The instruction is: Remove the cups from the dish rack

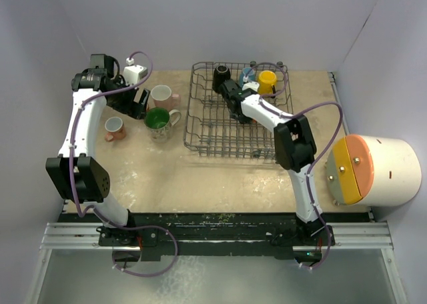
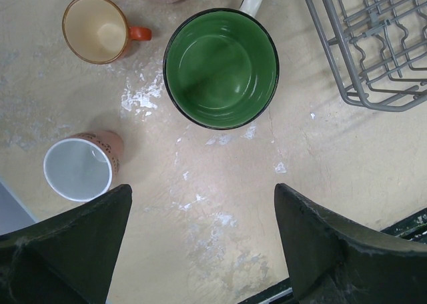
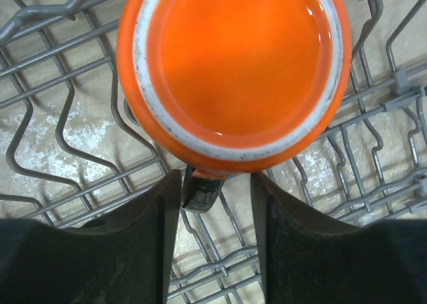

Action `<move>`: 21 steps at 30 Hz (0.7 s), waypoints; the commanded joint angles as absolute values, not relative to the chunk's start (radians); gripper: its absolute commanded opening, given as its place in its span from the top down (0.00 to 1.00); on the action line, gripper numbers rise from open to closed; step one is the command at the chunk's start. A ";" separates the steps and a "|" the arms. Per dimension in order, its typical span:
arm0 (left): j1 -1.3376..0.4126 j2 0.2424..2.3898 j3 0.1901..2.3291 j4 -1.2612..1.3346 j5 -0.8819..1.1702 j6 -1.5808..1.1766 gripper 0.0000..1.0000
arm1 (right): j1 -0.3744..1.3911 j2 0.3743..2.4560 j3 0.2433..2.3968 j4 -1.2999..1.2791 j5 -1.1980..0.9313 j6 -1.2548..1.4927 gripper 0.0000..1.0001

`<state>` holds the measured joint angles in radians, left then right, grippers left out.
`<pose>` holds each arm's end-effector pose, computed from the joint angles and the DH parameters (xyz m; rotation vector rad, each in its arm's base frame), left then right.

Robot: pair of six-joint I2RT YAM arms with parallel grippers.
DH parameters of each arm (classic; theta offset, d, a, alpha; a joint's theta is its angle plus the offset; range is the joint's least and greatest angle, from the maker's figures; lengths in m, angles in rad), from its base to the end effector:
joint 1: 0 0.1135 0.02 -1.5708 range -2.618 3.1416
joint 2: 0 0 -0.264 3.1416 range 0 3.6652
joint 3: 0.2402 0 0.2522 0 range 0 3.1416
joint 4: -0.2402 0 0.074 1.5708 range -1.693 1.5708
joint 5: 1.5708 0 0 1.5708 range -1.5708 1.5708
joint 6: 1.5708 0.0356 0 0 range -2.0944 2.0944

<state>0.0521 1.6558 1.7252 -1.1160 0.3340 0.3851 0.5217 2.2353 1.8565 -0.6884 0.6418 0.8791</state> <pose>0.3366 0.0059 0.3602 0.5360 2.4939 -0.2711 0.4285 0.2218 0.1967 0.6153 2.2762 -0.2075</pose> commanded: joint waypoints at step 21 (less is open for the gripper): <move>0.055 1.541 1.624 -0.999 0.442 0.437 0.01 | 0.502 2.010 1.906 -0.616 0.631 0.698 1.00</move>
